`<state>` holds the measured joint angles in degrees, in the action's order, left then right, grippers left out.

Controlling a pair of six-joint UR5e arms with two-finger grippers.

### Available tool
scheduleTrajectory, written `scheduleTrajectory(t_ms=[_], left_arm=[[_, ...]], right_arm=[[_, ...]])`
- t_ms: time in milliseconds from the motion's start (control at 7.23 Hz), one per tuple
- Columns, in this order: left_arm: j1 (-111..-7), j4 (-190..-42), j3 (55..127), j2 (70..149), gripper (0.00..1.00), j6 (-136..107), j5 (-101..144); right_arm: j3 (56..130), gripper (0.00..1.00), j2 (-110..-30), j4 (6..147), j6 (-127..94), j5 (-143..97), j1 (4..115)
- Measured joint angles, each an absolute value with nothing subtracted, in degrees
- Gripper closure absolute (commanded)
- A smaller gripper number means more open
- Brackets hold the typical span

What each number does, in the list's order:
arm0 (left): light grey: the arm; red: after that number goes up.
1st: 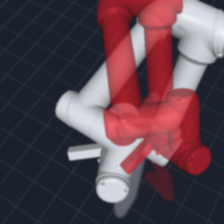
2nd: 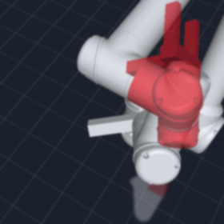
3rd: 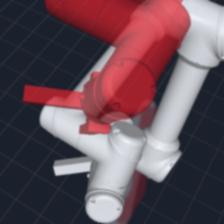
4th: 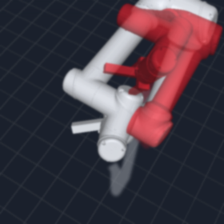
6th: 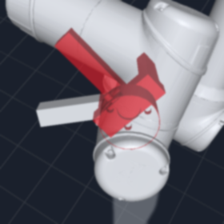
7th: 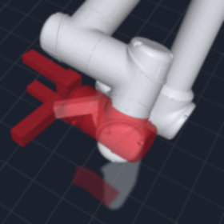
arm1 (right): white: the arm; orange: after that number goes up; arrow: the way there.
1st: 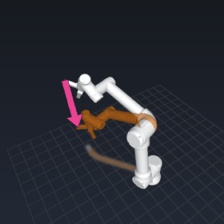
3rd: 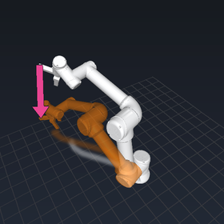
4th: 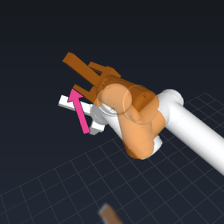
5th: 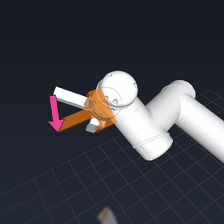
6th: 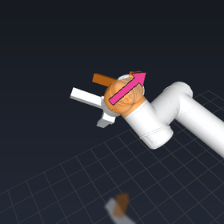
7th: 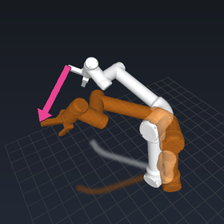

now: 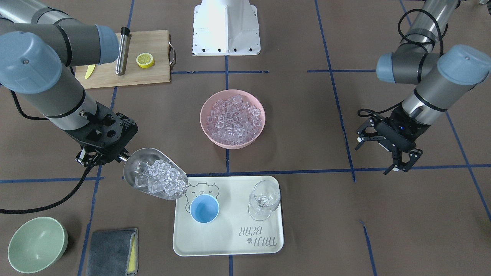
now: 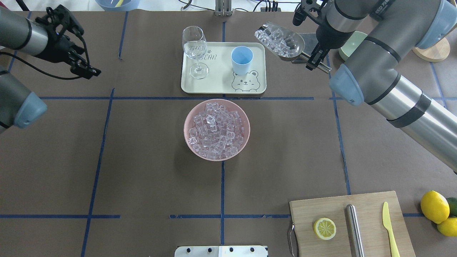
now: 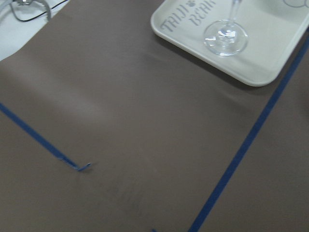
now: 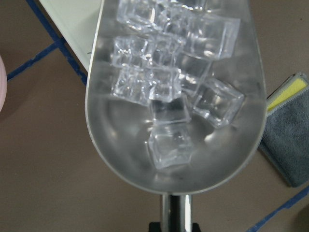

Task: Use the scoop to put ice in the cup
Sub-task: 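Lift the filled scoop toward the blue cup while the left arm withdraws, then tilt the scoop over the blue cup with the right gripper to pour ice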

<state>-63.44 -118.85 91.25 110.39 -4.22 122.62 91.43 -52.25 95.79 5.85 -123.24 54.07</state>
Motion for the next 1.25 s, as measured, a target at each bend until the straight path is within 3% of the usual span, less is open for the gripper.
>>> scheduleTrajectory(t_ms=[553,1245], left_arm=[[-71.6,-98.3,100.0,110.9,0.0,-4.1,123.6],[-73.3,-95.4,100.7,111.0,0.0,-3.8,124.1]], right_arm=[[88.1,1.0,-49.9,100.6,5.0,-119.3,50.4],[83.9,1.0,-40.4,116.4,5.0,-116.8,48.7]])
